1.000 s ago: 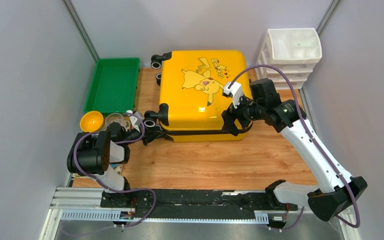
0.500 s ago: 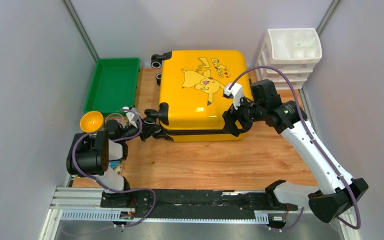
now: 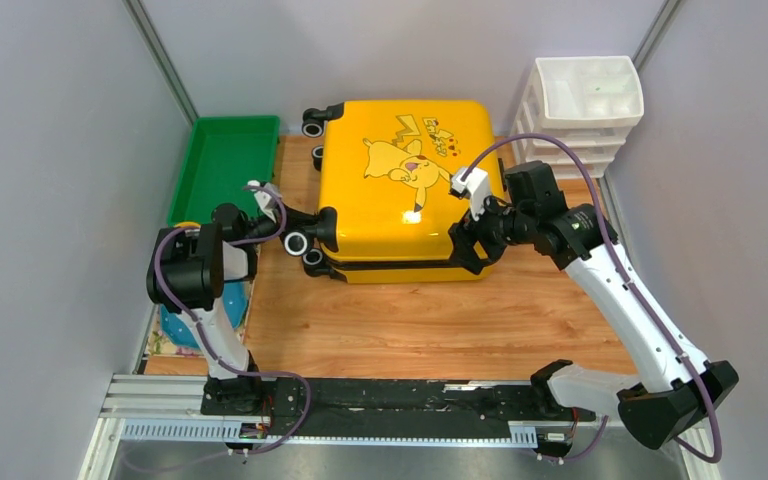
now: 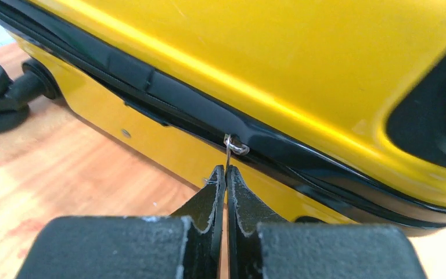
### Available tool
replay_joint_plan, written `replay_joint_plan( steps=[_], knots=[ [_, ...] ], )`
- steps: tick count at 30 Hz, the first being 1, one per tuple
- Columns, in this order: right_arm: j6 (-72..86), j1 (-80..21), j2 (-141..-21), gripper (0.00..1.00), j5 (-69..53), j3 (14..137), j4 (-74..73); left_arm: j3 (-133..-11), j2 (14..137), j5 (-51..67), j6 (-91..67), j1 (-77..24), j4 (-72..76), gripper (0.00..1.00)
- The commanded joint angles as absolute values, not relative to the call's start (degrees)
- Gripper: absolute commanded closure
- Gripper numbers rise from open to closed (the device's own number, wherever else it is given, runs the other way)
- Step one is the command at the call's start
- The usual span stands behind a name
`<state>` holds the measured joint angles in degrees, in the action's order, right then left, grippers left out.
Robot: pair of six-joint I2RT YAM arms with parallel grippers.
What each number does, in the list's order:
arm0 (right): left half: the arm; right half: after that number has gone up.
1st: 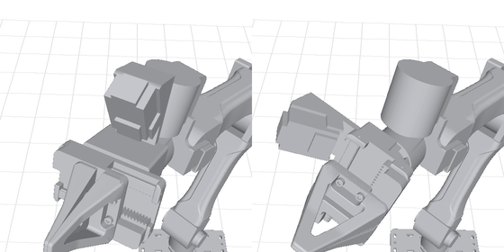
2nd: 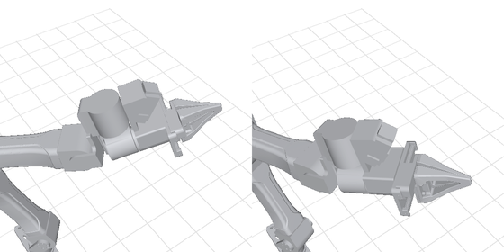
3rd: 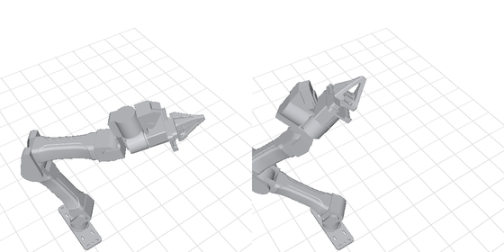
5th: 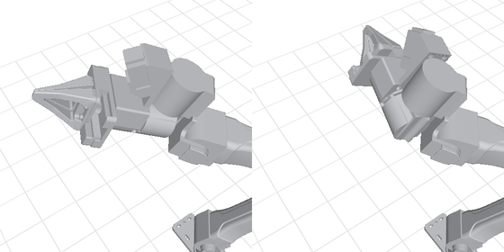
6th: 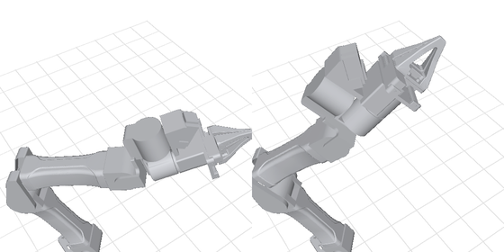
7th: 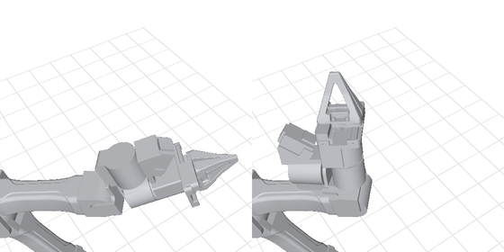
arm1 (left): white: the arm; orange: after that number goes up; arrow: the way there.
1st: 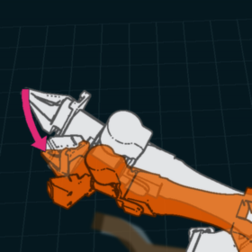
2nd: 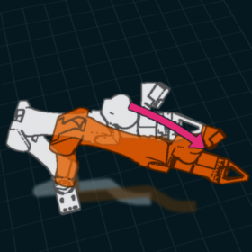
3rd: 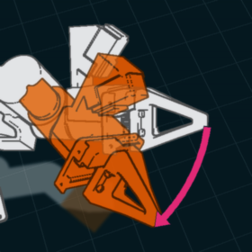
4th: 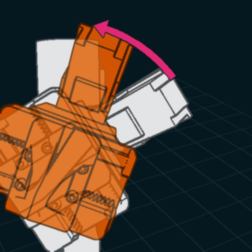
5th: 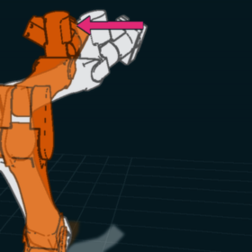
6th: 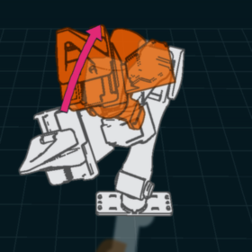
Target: Open, take out, and arrange the luggage
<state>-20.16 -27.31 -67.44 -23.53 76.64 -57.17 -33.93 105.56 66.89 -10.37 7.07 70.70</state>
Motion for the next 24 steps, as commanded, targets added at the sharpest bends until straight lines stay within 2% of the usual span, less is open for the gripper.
replay_joint_plan(
  steps=[1, 8, 15, 18, 19, 20, 21, 23, 24],
  knots=[
    [-20.21, -26.98, -66.62, 0.23, -24.87, 76.2, -56.51, -42.61, 108.27, 64.07, -6.42, 7.21, 77.87, 1.0],
    [-18.2, -26.46, -65.57, 0.24, -26.1, 74.62, -56.51, -52.63, 114.95, 61.09, -3.69, 5.36, 71.2, 1.0],
    [-15.82, -25.05, -62.14, 0.25, -26.19, 72.34, -57.13, -68.26, 121.02, 54.41, -1.14, 4.75, 56.36, 1.0],
    [-13.46, -24.35, -60.3, 0.25, -25.49, 70.93, -57.48, -69.79, 121.82, 56.76, -0.62, 4.31, 55.9, 1.0],
    [-12.23, -23.82, -59.51, 0.25, -25.05, 70.58, -57.65, -69.09, 121.21, 57.39, -0.7, 4.31, 56.07, 0.85],
    [-11.09, -22.43, -59.07, 0.25, -24.79, 69.88, -58.09, -67.95, 119.37, 56.96, -1.31, 4.48, 57.03, 0.55],
    [-9.25, -21.63, -58.63, 0.26, -24.87, 69.44, -58.53, -64.98, 118.05, 57.13, -0.71, 4.48, 57.48, 0.34],
    [-7.39, -19.09, -57.31, 0.28, -24.35, 68.39, -59.15, -61.19, 113.32, 57.92, 3.57, 5.18, 57.05, 0.22],
    [-6.25, -18.12, -56.96, 0.29, -24.52, 67.16, -59.5, -58.56, 111.64, 57.75, 5.08, 5.53, 55.91, 0.22]
  ],
)
